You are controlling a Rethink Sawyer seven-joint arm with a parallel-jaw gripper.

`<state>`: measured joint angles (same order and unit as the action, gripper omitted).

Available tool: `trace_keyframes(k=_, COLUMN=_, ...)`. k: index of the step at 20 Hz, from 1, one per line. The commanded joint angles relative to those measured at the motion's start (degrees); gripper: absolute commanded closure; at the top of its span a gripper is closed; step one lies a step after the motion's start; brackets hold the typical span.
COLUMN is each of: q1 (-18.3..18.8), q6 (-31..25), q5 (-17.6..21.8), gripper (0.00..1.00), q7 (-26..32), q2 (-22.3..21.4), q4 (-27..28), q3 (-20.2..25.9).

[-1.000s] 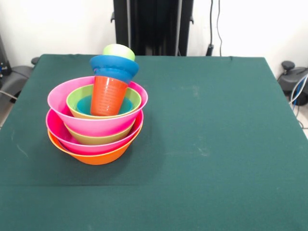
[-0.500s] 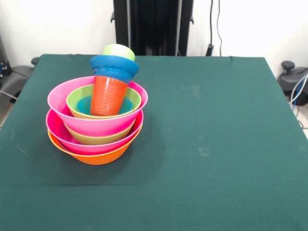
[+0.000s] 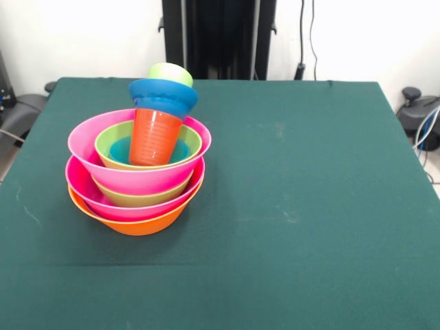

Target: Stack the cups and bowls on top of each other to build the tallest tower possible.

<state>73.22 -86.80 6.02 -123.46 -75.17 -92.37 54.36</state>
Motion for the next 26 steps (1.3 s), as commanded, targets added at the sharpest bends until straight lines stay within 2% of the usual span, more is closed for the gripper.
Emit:
trace_keyframes(k=1, q1=-5.09, q6=3.82, q5=-1.79, gripper=0.00, q7=10.25, q2=-7.19, q4=-7.91, q3=0.03)
trace_keyframes(k=7, q1=-5.39, q6=6.71, q5=-7.31, gripper=0.00, q7=16.30, q2=-10.79, q4=-13.43, q3=0.00)
trace_keyframes(k=12, q1=-5.04, q6=6.27, q5=-10.52, gripper=0.00, q7=20.30, q2=-11.38, q4=-14.52, q3=0.19)
trace_keyframes(k=14, q1=-4.79, q6=4.86, q5=-10.52, gripper=0.00, q7=21.15, q2=-11.15, q4=-13.76, q3=0.46)
trace_keyframes(k=17, q1=-4.83, q6=3.78, q5=-7.78, gripper=0.00, q7=21.67, q2=-10.68, q4=-11.48, q3=0.87)
trace_keyframes(k=21, q1=-5.82, q6=1.64, q5=-6.32, gripper=0.00, q7=20.29, q2=-10.81, q4=-9.46, q3=0.80)
trace_keyframes(k=26, q1=-7.00, q6=2.45, q5=-4.32, gripper=0.00, q7=18.75, q2=-9.67, q4=-7.26, q3=1.17)
